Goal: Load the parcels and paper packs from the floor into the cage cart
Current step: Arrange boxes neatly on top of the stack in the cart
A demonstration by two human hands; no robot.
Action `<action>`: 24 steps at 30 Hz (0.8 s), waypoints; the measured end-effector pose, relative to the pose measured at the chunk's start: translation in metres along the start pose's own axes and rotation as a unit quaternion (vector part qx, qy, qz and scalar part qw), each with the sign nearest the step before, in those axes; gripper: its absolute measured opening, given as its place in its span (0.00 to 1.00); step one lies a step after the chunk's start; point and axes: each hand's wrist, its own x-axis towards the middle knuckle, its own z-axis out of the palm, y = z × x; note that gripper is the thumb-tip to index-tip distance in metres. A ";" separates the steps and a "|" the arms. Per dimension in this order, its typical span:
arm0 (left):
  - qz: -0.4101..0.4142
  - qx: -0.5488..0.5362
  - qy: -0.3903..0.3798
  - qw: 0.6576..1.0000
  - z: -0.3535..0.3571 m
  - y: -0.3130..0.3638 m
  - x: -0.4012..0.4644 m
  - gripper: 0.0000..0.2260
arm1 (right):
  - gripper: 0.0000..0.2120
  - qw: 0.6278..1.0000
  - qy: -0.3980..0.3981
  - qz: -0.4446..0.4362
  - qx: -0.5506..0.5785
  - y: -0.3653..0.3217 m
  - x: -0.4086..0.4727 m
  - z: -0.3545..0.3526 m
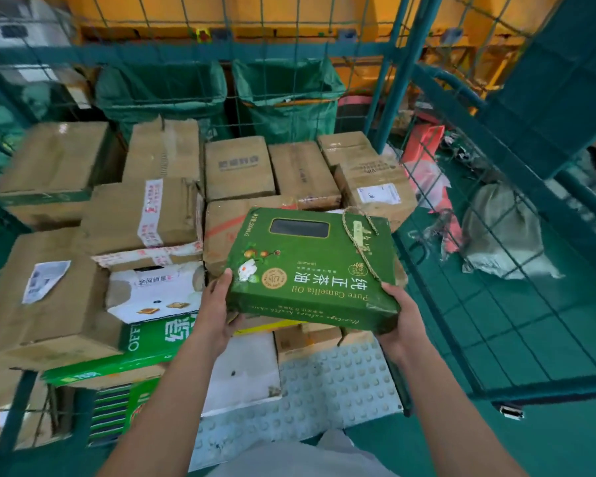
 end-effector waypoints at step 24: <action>0.047 -0.169 0.183 0.967 0.120 0.023 0.021 0.18 | 0.10 0.983 -0.150 0.095 -0.041 -0.094 0.139 0.055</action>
